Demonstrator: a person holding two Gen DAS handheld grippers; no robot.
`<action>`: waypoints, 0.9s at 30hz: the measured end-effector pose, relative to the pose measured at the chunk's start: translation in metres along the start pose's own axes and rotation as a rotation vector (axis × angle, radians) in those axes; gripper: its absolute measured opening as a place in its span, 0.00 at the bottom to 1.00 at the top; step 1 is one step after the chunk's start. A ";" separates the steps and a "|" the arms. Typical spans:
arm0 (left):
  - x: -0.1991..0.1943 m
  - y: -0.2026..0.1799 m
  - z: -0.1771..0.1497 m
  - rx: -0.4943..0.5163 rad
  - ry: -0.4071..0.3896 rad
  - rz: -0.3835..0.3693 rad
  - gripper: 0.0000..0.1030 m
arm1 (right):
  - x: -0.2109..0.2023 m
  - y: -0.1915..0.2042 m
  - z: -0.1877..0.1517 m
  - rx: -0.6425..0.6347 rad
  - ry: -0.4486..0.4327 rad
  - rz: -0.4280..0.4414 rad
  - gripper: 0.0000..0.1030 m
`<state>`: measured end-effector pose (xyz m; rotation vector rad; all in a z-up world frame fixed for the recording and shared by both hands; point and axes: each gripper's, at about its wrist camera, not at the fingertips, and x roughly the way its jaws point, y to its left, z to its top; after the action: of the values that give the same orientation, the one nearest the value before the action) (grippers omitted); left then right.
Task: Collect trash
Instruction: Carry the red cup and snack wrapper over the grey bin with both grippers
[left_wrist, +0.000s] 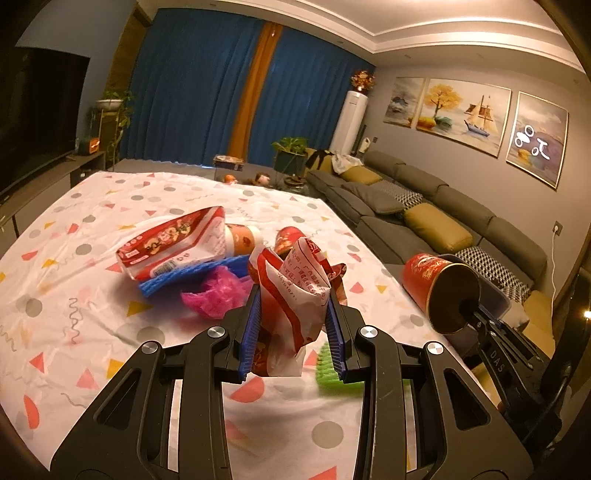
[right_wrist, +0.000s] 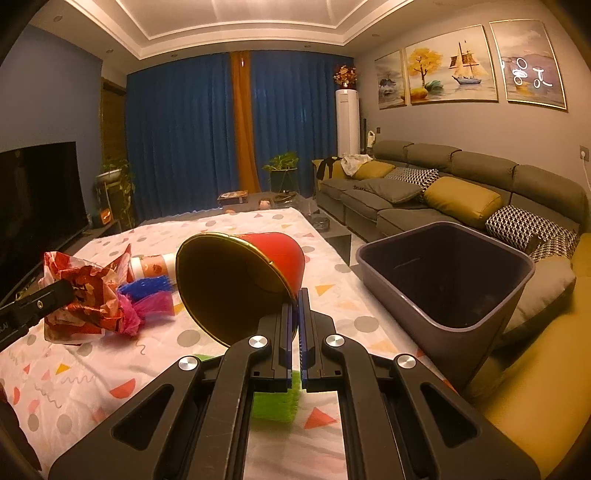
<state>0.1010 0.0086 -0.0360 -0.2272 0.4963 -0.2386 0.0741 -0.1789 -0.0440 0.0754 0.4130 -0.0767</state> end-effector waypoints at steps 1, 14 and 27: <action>0.001 -0.002 0.000 0.003 0.002 -0.002 0.31 | -0.001 -0.002 0.000 0.003 -0.002 -0.001 0.04; 0.035 -0.058 0.008 0.092 0.030 -0.103 0.31 | -0.001 -0.040 0.004 0.055 -0.019 -0.037 0.04; 0.086 -0.149 0.018 0.225 0.057 -0.267 0.31 | -0.001 -0.100 0.028 0.080 -0.071 -0.179 0.04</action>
<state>0.1580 -0.1534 -0.0177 -0.0661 0.4905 -0.5594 0.0755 -0.2806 -0.0242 0.1140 0.3454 -0.2714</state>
